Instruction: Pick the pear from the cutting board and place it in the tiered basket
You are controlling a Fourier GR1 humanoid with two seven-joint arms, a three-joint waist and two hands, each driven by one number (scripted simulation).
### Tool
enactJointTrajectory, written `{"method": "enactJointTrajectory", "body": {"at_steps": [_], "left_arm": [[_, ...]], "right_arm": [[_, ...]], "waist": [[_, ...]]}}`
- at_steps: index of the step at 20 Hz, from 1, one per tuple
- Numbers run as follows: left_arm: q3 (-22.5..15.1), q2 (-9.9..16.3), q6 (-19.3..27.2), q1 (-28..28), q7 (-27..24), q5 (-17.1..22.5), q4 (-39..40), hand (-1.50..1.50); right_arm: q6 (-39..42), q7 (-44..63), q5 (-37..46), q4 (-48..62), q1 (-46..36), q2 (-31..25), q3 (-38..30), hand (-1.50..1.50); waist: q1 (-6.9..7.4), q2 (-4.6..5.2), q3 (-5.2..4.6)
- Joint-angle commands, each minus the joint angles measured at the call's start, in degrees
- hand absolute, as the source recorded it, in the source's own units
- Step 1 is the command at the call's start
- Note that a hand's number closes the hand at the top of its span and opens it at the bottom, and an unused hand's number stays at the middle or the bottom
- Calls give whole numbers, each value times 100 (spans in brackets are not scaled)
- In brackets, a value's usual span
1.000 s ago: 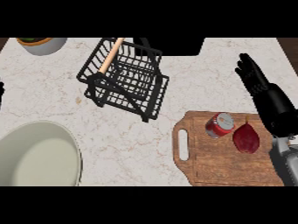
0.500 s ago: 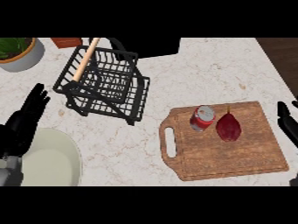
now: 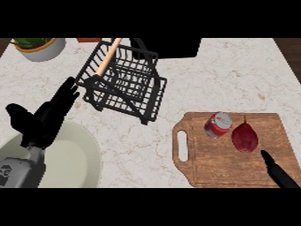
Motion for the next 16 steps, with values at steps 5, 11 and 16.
{"method": "enactJointTrajectory", "body": {"at_steps": [5,11,16], "left_arm": [[-328,-326,-8,50,71,3,7,0],[-433,-380,85,-217,352,0,-102,0],[-408,-334,-1,-355,406,38,-32,0]], "right_arm": [[-619,2141,2001,-642,1470,-479,669,-150],[-99,4377,3141,-1390,1603,-844,780,-150],[715,6332,4098,-2114,777,-831,1103,-150]], "waist": [[221,142,-132],[418,184,-134],[521,176,-122]]}}
